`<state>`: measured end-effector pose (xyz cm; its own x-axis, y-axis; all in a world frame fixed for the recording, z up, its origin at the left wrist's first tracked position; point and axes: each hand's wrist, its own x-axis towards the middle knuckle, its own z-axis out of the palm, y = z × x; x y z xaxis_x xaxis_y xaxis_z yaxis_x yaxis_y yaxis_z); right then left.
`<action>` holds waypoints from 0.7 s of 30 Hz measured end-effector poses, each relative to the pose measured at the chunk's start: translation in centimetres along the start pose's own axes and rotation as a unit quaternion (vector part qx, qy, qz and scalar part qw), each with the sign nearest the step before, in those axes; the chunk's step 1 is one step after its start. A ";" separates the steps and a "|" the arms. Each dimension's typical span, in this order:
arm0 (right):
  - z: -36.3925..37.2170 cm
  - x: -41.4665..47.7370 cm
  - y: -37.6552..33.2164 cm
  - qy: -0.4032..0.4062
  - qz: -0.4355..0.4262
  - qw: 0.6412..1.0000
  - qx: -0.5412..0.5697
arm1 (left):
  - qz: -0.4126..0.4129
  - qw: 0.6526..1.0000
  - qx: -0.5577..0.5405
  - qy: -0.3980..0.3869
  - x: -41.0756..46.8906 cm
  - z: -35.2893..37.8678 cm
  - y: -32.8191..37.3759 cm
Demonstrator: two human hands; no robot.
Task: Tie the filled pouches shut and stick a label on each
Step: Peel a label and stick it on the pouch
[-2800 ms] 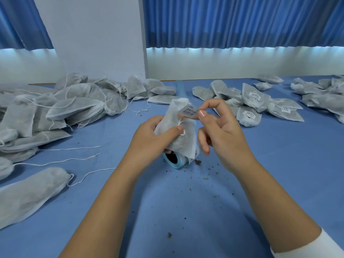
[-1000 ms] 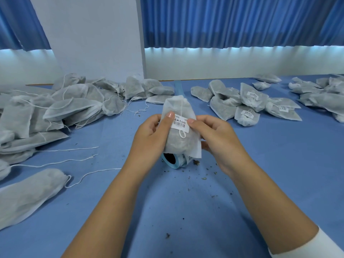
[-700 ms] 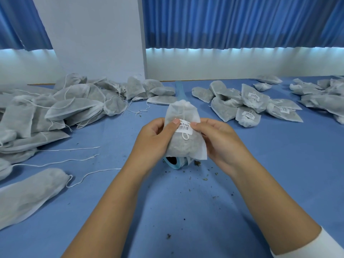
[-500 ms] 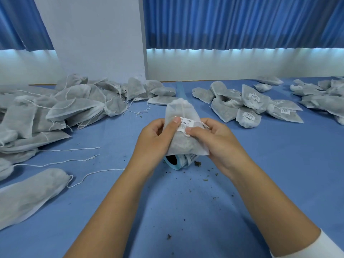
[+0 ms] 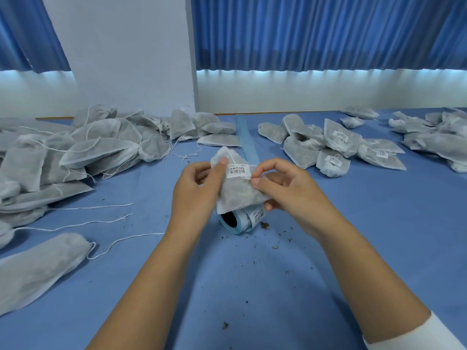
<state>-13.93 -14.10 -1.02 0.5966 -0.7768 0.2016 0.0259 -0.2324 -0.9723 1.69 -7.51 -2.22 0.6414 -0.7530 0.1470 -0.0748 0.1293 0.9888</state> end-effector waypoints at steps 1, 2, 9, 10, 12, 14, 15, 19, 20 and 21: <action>-0.4 0.1 -0.1 0.000 0.010 1.000 -0.003 | -0.013 1.000 -0.002 0.011 0.2 -0.1 0.0; -0.9 0.2 -0.1 0.026 0.005 1.000 0.002 | -0.026 1.000 0.003 0.014 0.3 -0.3 -0.1; -3.4 1.3 0.5 0.207 -0.056 0.961 0.176 | -0.052 0.998 0.020 0.010 1.1 -0.6 -0.7; -2.9 1.3 0.7 0.191 -0.041 0.973 0.125 | -0.053 0.998 0.023 0.010 1.2 -0.6 -0.8; -1.6 1.5 0.9 0.164 -0.018 0.986 0.034 | -0.052 0.998 0.032 0.009 1.4 -0.6 -0.9; -0.4 1.9 0.8 0.134 -0.011 0.991 -0.027 | -0.053 0.998 0.037 0.007 1.6 -0.9 -0.9; 0.2 2.4 0.7 0.117 -0.005 0.992 -0.055 | -0.055 0.998 0.035 0.008 1.8 -1.0 -0.9; 3.1 5.8 -0.3 0.035 0.007 0.983 -0.181 | -0.067 0.997 0.024 0.031 3.0 -2.2 -0.7; 4.1 7.1 -0.6 0.011 0.006 0.976 -0.218 | -0.073 0.996 0.018 0.040 3.5 -2.5 -0.7; 5.2 8.5 -0.9 -0.012 0.004 0.967 -0.253 | -0.080 0.996 0.012 0.049 3.9 -3.0 -0.7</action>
<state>-4.76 -17.44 0.91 0.6142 -0.7669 0.1859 -0.3702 -0.4881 -0.7904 6.49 -8.60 -2.45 0.7175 -0.6964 -0.0153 0.0177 -0.0037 0.9998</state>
